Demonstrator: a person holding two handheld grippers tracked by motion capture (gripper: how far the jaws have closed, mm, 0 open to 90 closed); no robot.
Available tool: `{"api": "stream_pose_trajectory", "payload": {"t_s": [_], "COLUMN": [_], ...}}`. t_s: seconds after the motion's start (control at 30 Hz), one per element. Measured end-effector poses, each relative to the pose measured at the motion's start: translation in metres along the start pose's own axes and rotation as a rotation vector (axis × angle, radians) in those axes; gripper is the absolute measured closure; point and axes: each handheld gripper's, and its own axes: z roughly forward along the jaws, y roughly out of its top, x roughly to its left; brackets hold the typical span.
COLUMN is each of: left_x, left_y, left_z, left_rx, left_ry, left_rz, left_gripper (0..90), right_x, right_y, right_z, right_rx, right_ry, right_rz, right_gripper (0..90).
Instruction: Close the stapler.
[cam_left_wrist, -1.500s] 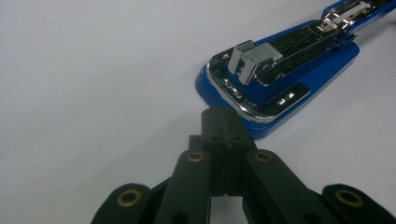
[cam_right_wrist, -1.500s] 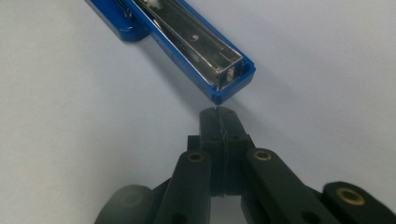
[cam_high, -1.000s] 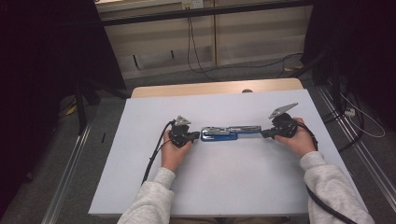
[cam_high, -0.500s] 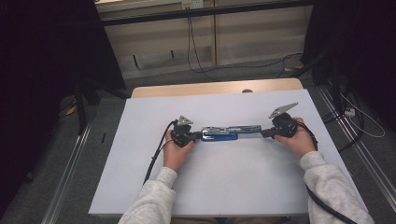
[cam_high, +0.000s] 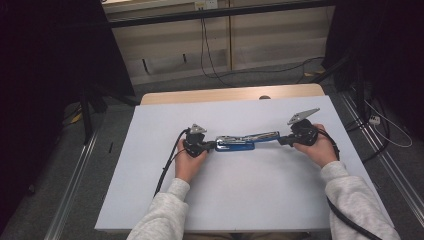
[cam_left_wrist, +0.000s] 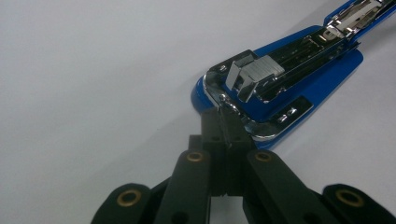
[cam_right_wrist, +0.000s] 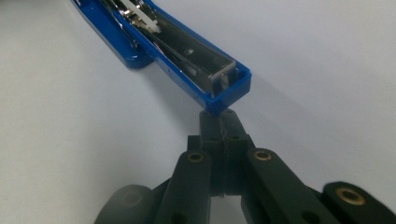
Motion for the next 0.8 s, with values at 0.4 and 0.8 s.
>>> {"api": "stream_pose_trajectory", "payload": {"t_s": [0.4,0.8], "left_x": [-0.0003,0.0000], "left_y": [0.0003,0.0013], "left_z": [0.0002,0.0009], "left_rx": [0.003,-0.004], "left_ry": [0.004,0.000], "left_rz": [0.004,-0.011], "left_gripper": [89.4,85.3], "right_x": [0.0051,0.0068], "right_y": [0.0069,0.0046], "right_z": [-0.0010,-0.0012], "right_rx": [-0.030,-0.039], "right_ry": [0.011,0.035], "right_rz": [-0.012,0.002], "right_gripper": [89.9,79.6]}}
